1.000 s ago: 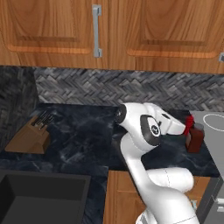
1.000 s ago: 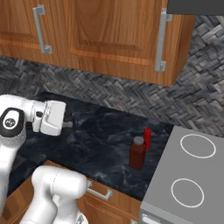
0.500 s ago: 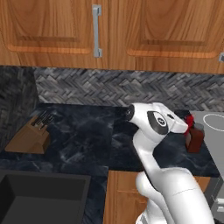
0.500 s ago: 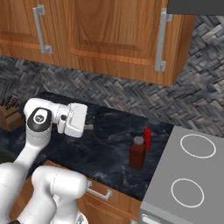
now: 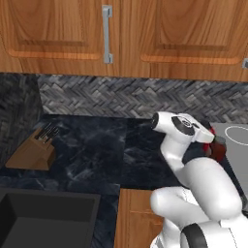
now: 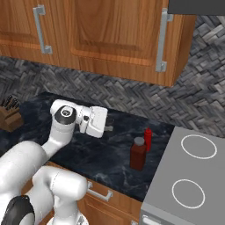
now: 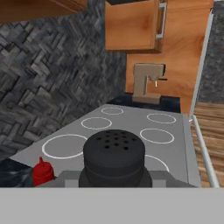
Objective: Collect the paprika, ketchup, and shaker from the cabinet and place them next to the stove.
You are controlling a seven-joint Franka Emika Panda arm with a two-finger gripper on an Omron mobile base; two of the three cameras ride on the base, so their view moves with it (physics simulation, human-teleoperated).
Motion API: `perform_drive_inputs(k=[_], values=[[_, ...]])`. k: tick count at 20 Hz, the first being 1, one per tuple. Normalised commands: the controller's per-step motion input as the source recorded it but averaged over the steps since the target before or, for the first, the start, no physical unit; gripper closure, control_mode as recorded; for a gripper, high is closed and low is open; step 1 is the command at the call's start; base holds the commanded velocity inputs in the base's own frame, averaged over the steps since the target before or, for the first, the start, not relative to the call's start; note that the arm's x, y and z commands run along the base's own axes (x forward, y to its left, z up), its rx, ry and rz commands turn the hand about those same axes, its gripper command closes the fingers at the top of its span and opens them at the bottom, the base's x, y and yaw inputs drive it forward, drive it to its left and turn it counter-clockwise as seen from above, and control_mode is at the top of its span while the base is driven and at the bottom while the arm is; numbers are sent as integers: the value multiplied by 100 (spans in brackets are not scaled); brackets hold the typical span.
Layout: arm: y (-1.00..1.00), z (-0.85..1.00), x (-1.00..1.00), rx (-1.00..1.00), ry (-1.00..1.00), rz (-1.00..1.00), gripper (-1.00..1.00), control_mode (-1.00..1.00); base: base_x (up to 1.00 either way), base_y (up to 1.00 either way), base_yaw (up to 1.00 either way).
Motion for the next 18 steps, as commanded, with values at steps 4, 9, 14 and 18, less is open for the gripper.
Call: perform_drive_inputs(k=[4,9,14,18], values=[[0,-33,37,-2,3,-10,100,-100,0,0,0],[-5,-29,34,0,0,-7,100,-100,0,0,0],[-2,-36,34,0,-3,-1,100,-100,0,0,0],[-15,-31,29,0,-6,0,100,-100,0,0,0]])
